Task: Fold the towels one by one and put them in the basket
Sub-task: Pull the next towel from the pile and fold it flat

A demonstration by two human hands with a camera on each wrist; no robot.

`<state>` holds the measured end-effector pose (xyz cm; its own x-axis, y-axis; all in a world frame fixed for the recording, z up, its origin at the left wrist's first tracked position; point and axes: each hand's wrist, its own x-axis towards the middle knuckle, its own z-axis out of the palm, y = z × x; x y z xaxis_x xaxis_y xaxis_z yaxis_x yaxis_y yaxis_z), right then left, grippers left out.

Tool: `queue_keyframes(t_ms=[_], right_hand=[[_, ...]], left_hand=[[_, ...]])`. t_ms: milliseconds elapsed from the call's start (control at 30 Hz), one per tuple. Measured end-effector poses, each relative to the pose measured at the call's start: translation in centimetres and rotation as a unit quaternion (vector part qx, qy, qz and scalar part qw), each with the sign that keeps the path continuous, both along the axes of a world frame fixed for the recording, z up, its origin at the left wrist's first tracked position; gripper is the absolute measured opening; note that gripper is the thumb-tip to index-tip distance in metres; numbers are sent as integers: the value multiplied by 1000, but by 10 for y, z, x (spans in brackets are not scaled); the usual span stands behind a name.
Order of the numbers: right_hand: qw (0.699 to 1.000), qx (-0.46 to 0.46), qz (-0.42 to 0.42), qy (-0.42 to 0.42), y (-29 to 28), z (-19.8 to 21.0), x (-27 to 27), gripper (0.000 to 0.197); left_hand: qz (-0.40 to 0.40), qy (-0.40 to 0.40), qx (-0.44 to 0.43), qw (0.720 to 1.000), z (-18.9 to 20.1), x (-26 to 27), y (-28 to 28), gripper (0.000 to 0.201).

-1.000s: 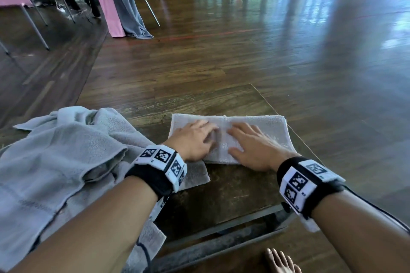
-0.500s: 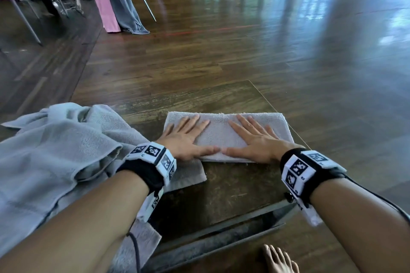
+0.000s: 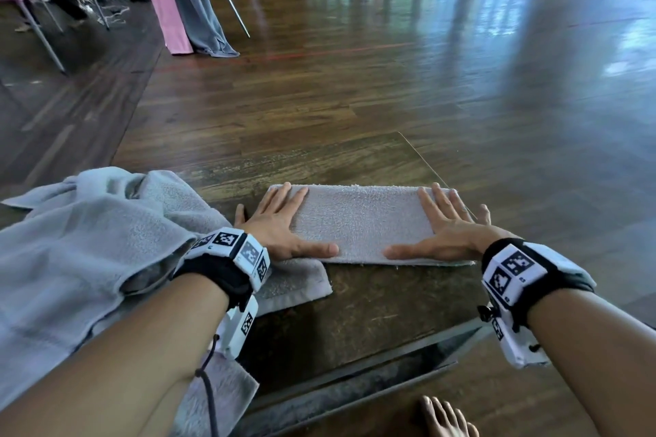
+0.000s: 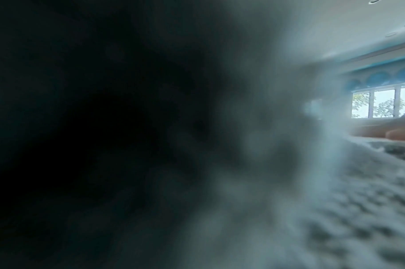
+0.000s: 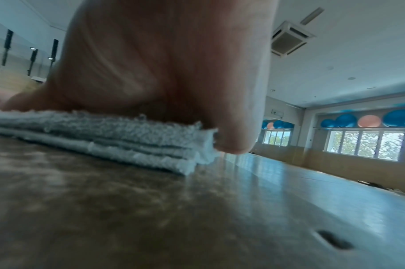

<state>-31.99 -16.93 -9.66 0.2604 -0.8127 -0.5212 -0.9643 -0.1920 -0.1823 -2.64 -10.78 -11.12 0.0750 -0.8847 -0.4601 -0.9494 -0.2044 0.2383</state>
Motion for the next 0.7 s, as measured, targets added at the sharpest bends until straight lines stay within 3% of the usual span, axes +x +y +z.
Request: queue_keyframes(t_ms=[133,233,367,433,567,700], right_hand=[[1000,-20,-12,15,-2,0,-10,163],[995,-96,29,13,-2,-2,-14,156],[962,-231,119,-81,9,12,5,107],[967,-201,117,-103,17,17,16,89],[985,-122,105,-54,20,18,28,74],[989,-117,88,-29,5,22,26,63]], left_hand=[[10,6,-18,1000,-5,10,3,141],[-7,-7,-81,997,-11,9,3,142],[6,7,-117,993,-12,9,3,128],[19,14,-114,993,-12,10,4,120],[33,11,-116,993,-8,9,7,104],[5,-29,-211,977,1,2,5,76]])
